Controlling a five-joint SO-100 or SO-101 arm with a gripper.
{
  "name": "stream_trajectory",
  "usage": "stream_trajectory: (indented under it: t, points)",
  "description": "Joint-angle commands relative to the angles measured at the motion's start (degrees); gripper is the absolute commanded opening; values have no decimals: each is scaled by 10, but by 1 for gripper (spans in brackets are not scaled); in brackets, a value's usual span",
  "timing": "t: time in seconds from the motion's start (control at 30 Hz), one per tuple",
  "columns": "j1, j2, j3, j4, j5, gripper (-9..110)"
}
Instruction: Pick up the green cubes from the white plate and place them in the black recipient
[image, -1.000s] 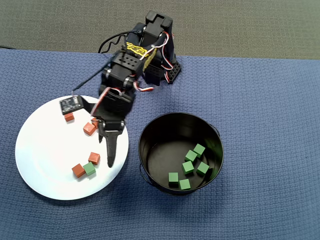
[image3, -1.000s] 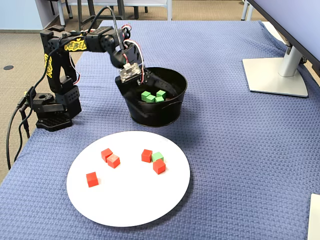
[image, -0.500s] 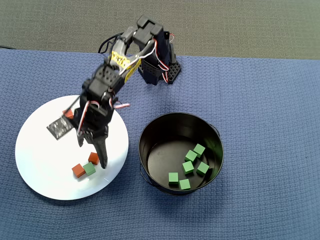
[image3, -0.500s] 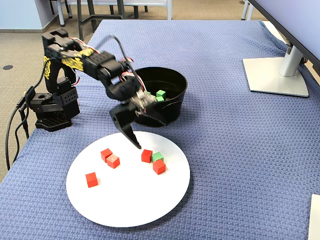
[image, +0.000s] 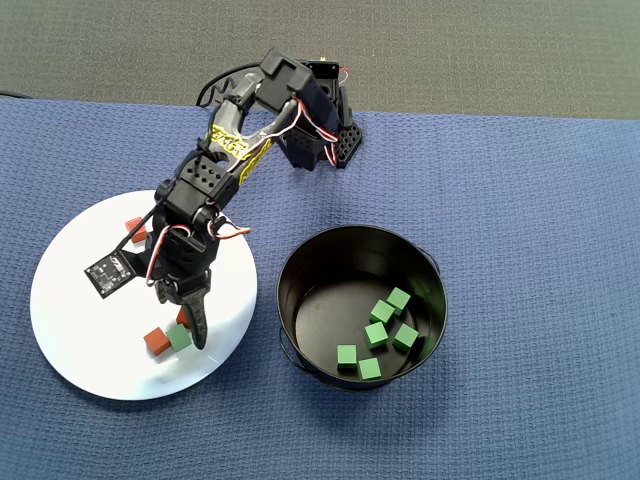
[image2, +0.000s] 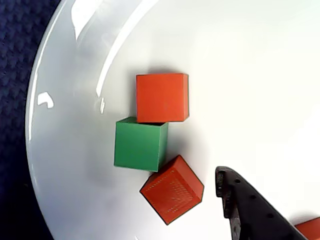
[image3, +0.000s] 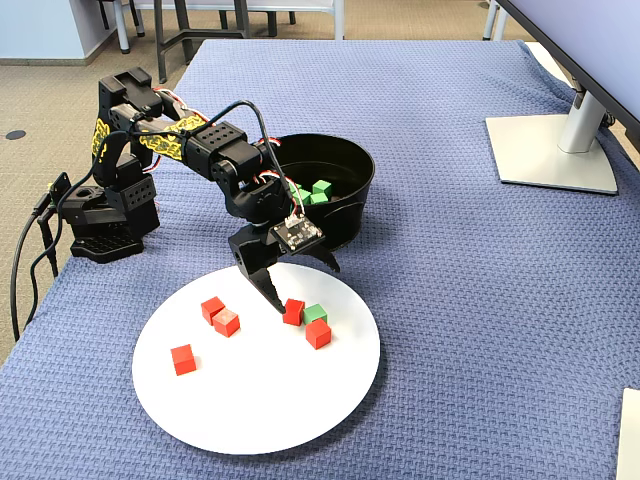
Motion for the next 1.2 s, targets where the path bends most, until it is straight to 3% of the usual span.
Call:
stream_trajectory:
  t: [0.0,1.17]
  points:
    - [-6,5,-47,4,2,41]
    - [-15,-121,-149,-8,44,32]
